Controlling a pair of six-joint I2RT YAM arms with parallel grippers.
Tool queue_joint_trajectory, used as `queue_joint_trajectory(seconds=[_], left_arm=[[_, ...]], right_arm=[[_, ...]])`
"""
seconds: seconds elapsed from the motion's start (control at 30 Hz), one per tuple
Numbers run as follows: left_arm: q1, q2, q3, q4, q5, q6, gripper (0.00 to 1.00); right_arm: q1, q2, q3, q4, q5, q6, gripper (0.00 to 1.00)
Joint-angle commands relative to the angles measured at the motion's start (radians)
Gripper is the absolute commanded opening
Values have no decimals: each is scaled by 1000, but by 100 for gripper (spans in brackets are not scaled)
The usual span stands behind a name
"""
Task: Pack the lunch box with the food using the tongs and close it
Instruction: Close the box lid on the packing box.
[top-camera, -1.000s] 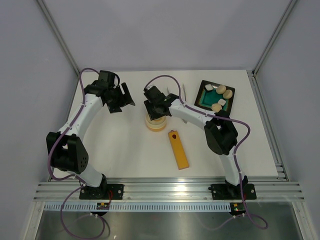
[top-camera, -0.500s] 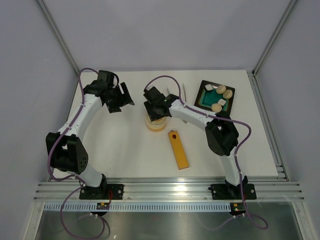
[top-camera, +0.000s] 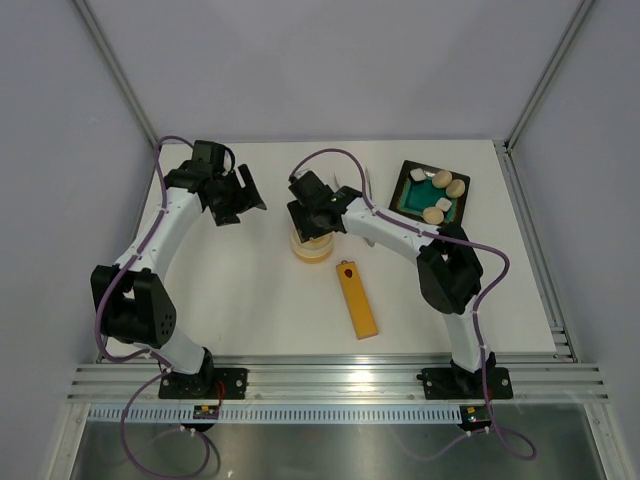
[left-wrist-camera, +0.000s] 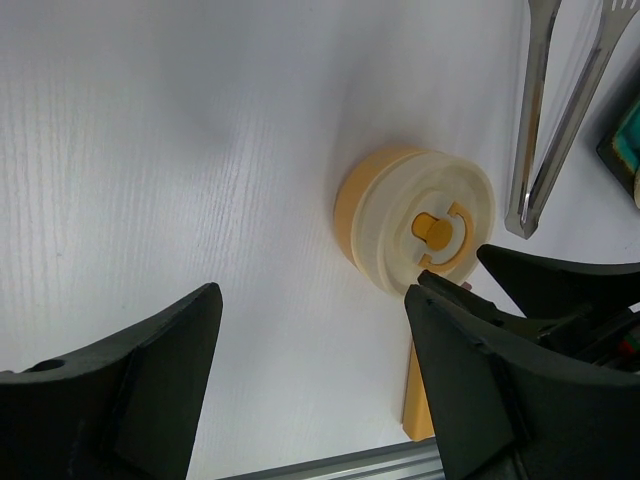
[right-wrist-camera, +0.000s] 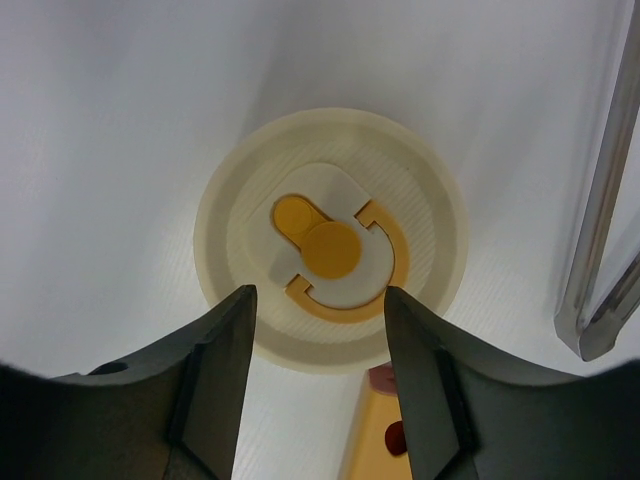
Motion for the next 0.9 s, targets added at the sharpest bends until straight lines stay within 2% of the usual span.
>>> queue_joint_trajectory(seconds=[0.0, 0.2, 0.37, 0.7, 0.87], left_arm=[[11, -48, 2, 29, 1, 16, 79], [12, -51, -13, 29, 2, 16, 79], [17, -54, -24, 38, 7, 16, 79], [26, -51, -29, 41, 4, 14, 79], [34, -53, -41, 46, 7, 13, 79]], right_arm=[[14, -15, -14, -2, -35, 12, 63], [14, 102, -34, -22, -87, 32, 61], [15, 97, -83, -8, -69, 51, 60], [75, 90, -120, -14, 163, 14, 59], [98, 76, -144, 16, 221, 17, 59]])
